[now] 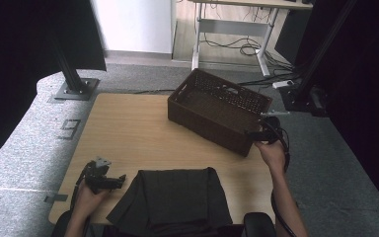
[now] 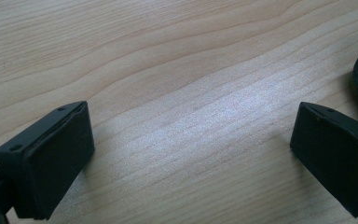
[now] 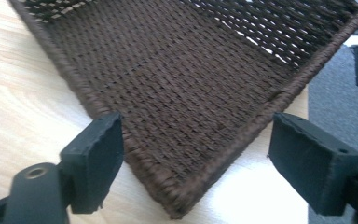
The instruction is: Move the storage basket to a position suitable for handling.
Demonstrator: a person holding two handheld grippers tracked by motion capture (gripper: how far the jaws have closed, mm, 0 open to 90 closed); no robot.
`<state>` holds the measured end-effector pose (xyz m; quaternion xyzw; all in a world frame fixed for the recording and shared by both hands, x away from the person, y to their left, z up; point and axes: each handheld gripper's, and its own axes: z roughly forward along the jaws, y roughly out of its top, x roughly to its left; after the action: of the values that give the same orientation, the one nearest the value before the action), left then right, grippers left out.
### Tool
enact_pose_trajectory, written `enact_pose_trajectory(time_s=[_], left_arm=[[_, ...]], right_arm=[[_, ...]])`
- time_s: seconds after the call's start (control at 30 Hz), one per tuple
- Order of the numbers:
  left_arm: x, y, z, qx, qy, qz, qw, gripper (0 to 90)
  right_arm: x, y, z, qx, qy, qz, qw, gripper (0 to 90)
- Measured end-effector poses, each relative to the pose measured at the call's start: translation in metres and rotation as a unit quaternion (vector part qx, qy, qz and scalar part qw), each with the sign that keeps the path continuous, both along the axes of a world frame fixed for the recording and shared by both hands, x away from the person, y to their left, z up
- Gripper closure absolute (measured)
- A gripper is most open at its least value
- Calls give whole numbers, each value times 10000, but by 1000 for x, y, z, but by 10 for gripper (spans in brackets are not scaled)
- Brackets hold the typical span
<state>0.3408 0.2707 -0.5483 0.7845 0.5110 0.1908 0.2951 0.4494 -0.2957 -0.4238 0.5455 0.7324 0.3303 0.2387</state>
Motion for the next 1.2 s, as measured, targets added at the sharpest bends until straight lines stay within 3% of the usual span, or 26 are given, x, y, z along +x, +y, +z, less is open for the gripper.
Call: enact_pose_trajectory(time_s=[0.33,0.43,0.5,0.53,0.67,0.87,1.1,1.2], left_arm=[[0,0,0,-1,-1,1,10000,0],[0,0,0,0,-1,1,10000,0],[0,0,0,0,0,0,10000,0],[0,0,0,0,-1,0,10000,0],[0,0,0,0,0,0,10000,0],[0,0,0,1,-2,0,10000,0],[0,-1,0,-3,-4,18,10000,0],[0,-1,0,-4,-4,19,10000,0]], right_arm=[[15,-10,-17,-149,270,-318,9990,294],[16,-14,-21,-82,304,-263,9992,364],[16,-15,-23,-64,299,-244,9992,365],[15,-18,-25,140,326,-205,9992,408],[15,-18,-24,150,386,-151,9990,462],[13,-29,-20,165,583,-484,9970,566],[10,-43,-21,275,595,-720,9952,651],[9,-41,-21,191,557,-729,9956,665]])
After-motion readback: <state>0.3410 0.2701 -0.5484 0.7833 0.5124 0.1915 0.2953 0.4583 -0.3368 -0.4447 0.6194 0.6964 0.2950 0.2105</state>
